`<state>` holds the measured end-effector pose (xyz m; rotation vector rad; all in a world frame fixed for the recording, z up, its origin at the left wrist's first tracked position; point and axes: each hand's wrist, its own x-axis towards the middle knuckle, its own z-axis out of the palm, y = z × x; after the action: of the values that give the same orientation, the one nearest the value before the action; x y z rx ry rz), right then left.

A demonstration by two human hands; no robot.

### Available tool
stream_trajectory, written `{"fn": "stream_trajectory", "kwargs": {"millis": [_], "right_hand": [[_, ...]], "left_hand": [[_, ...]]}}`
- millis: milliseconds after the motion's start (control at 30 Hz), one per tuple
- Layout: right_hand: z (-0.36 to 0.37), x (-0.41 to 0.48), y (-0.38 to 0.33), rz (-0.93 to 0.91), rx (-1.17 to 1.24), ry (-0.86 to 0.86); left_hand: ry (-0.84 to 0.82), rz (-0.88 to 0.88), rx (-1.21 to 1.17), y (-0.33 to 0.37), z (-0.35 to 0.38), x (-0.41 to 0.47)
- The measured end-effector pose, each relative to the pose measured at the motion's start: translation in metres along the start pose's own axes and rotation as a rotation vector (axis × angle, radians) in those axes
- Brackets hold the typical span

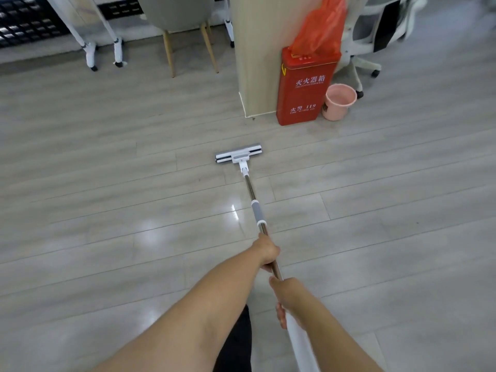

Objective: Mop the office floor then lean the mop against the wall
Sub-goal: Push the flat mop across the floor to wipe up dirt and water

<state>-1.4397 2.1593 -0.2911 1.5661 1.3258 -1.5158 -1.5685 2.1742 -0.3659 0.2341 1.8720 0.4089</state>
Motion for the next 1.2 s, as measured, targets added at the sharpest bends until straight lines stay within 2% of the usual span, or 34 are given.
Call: {"fn": "stream_trajectory", "kwargs": {"millis": [167, 333, 433, 667, 933, 1067, 1200], "right_hand": [[0.004, -0.053, 0.095, 0.049, -0.030, 0.012], [0.002, -0.069, 0.128, -0.007, -0.022, 0.045], [0.008, -0.068, 0.119, -0.017, -0.043, 0.056], [0.003, -0.035, 0.047, -0.054, -0.035, 0.061], [-0.016, 0.010, -0.056, -0.059, -0.039, 0.056], [-0.013, 0.027, -0.062, -0.045, 0.018, 0.073], [-0.004, 0.032, -0.035, -0.007, 0.052, 0.074]], "left_hand": [[-0.003, 0.008, -0.016, -0.050, 0.077, -0.065], [0.009, -0.006, -0.158, -0.068, 0.108, -0.087], [0.068, -0.046, -0.251, -0.069, 0.105, -0.083], [0.142, 0.025, -0.153, -0.035, 0.053, -0.033], [0.104, 0.021, -0.182, 0.027, -0.024, 0.034], [0.091, 0.005, -0.166, 0.030, -0.035, 0.049], [0.080, -0.010, -0.109, 0.014, -0.013, 0.051]]}}
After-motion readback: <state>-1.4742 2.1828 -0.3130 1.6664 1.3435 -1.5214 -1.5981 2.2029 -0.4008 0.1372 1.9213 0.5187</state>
